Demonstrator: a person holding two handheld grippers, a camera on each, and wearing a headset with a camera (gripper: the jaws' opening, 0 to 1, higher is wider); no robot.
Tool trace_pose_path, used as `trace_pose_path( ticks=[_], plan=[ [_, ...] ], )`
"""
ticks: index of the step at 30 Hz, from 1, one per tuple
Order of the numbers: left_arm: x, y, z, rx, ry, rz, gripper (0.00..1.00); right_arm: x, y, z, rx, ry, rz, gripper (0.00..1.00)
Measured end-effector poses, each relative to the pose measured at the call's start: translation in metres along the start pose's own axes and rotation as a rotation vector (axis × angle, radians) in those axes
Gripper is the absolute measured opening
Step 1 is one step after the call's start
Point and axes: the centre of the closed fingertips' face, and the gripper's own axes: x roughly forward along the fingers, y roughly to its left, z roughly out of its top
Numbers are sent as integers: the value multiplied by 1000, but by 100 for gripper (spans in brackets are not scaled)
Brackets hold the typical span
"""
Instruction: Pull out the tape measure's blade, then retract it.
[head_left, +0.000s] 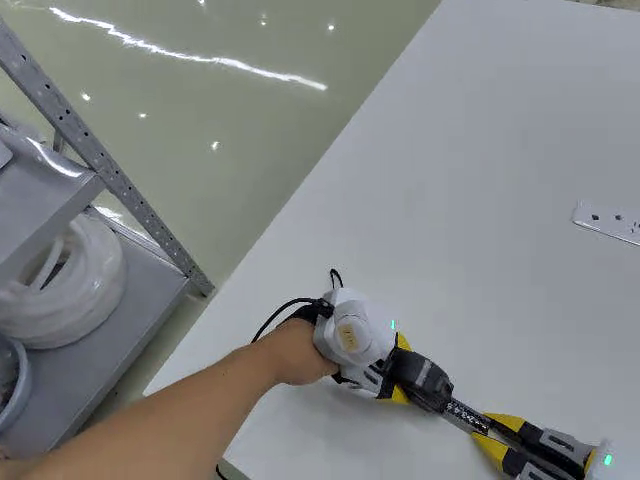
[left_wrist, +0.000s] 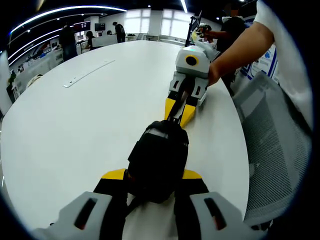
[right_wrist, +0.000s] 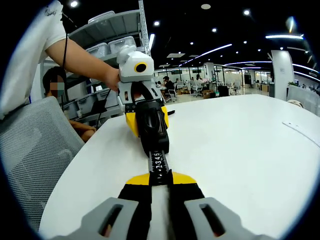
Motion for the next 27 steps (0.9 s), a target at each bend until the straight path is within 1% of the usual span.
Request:
trace_pose_path(
  ticks=[6, 13, 14, 27],
  plan=[
    [0, 0, 0, 1, 2, 1, 32, -9, -2, -3, 6, 0, -13, 11],
    [0, 0, 0, -6, 1, -2, 32, -24, -6, -11, 23, -1, -32, 11],
    [0, 0, 0, -9, 1, -2, 32, -27, -4, -11, 18, 0, -34, 11],
    [1, -1, -1, -2, 1, -3, 32, -53, -9, -24, 42, -1, -72, 11]
  ],
)
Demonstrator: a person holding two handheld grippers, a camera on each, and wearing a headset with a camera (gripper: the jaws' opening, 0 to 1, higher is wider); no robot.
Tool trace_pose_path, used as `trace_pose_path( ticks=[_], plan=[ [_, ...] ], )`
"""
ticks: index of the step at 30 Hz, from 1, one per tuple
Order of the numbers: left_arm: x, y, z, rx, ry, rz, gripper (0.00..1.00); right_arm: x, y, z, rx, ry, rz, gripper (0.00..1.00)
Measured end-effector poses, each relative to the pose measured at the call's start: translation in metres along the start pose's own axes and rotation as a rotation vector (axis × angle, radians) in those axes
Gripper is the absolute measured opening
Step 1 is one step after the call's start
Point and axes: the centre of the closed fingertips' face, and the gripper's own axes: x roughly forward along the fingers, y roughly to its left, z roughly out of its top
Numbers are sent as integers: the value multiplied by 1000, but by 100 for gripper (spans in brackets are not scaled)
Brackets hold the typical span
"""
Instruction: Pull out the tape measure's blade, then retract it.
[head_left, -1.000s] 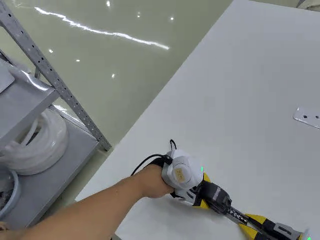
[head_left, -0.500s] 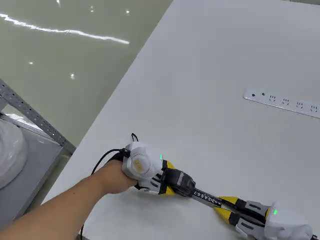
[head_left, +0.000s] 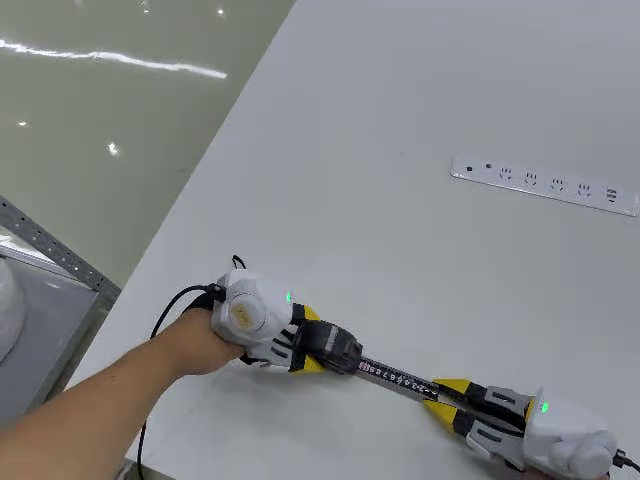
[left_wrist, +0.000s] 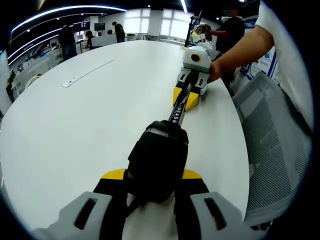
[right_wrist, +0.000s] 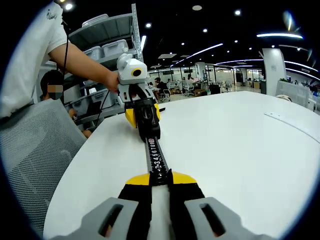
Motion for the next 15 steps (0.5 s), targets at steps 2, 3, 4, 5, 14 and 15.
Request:
trace_pose_path(
  ticks=[2, 3, 4, 5, 14, 15],
  plan=[
    [0, 0, 0, 1, -1, 1, 32, -3, 1, 0, 1, -1, -3, 11],
    [0, 0, 0, 1, -1, 1, 32, -4, 1, 0, 2, -1, -3, 11],
    [0, -1, 0, 0, -1, 0, 32, -5, 0, 0, 4, 0, -5, 11],
    [0, -1, 0, 2, -1, 0, 32, -6, 0, -1, 2, 0, -6, 11],
    [1, -1, 0, 2, 1, -1, 32, -13, 0, -1, 4, -2, -14, 11],
    [1, -1, 0, 2, 1, -2, 32, -14, -1, -3, 5, -3, -14, 11]
  ],
)
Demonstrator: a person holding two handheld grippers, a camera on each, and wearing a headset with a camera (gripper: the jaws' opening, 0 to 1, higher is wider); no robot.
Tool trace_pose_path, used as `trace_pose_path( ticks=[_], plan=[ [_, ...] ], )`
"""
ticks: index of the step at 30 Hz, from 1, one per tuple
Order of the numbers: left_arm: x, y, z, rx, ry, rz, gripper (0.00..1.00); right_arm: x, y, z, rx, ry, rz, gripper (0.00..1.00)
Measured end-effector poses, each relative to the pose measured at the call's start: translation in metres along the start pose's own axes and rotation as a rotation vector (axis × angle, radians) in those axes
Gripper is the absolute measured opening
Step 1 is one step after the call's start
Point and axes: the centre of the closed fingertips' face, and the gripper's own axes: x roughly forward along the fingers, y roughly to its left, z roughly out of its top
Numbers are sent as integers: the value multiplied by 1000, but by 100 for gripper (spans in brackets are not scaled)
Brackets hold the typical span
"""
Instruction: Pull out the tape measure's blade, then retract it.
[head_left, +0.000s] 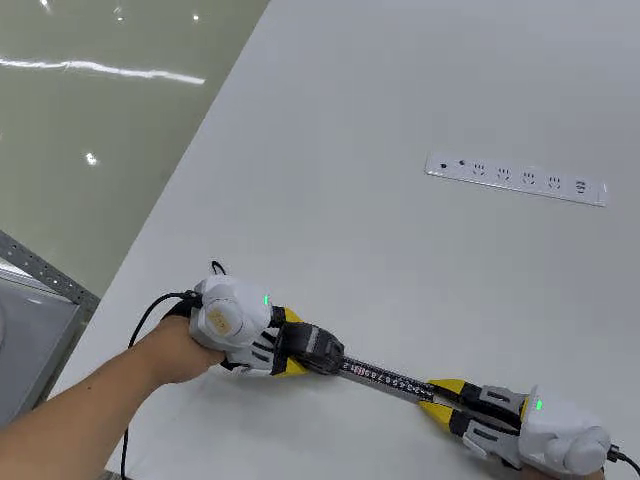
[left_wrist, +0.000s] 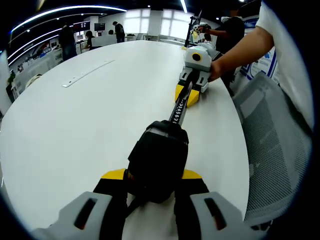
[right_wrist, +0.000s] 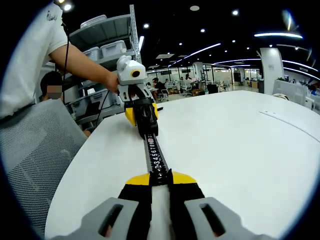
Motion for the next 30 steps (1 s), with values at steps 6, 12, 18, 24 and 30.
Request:
trace_pose_path(
  ticks=[6, 12, 18, 24, 30],
  plan=[
    [0, 0, 1, 2, 1, 1, 32, -4, 0, 0, -1, 0, -2, 11],
    [0, 0, 1, 6, -1, -3, 32, -10, 0, -2, 2, -3, -6, 11],
    [0, 0, 1, 5, 1, -2, 32, -15, 0, -3, 9, -4, -10, 11],
    [0, 0, 1, 7, 3, -2, 32, -20, 0, -3, 9, -5, -15, 11],
    [0, 0, 1, 8, 5, -3, 32, -26, -1, -7, 8, -3, -19, 11]
  ],
)
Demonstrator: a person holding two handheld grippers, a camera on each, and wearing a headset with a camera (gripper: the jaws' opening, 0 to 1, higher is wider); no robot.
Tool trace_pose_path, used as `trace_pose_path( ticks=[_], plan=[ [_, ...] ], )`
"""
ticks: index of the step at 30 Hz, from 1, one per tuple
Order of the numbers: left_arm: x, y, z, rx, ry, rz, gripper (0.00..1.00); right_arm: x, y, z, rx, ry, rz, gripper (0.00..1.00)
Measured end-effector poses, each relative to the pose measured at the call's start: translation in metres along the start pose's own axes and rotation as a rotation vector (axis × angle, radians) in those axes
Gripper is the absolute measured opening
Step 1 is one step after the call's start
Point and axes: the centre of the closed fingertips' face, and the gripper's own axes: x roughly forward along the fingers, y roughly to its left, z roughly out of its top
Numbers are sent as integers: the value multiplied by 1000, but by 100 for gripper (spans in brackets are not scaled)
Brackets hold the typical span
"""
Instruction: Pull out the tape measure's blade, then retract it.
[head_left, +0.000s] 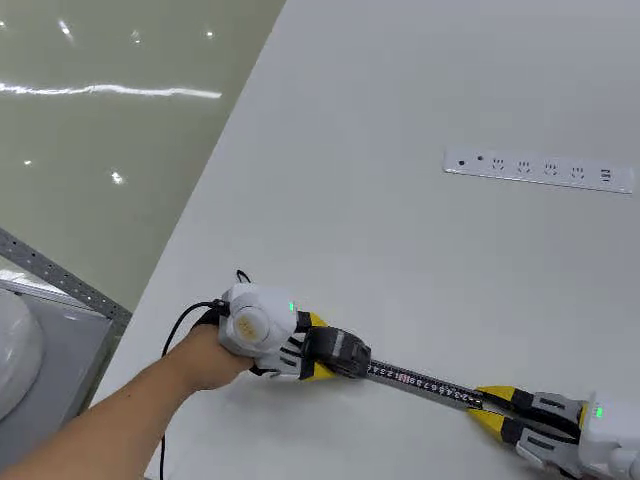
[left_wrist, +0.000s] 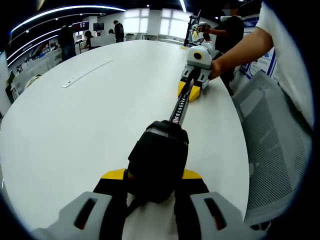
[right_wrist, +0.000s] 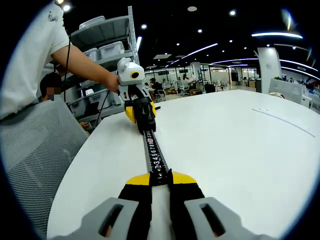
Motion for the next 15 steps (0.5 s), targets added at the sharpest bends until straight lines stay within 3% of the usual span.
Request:
trace_pose_path(
  ticks=[15],
  plan=[
    [0, 0, -1, 1, 0, 1, 32, -13, -2, -5, 13, -3, -14, 11]
  ],
)
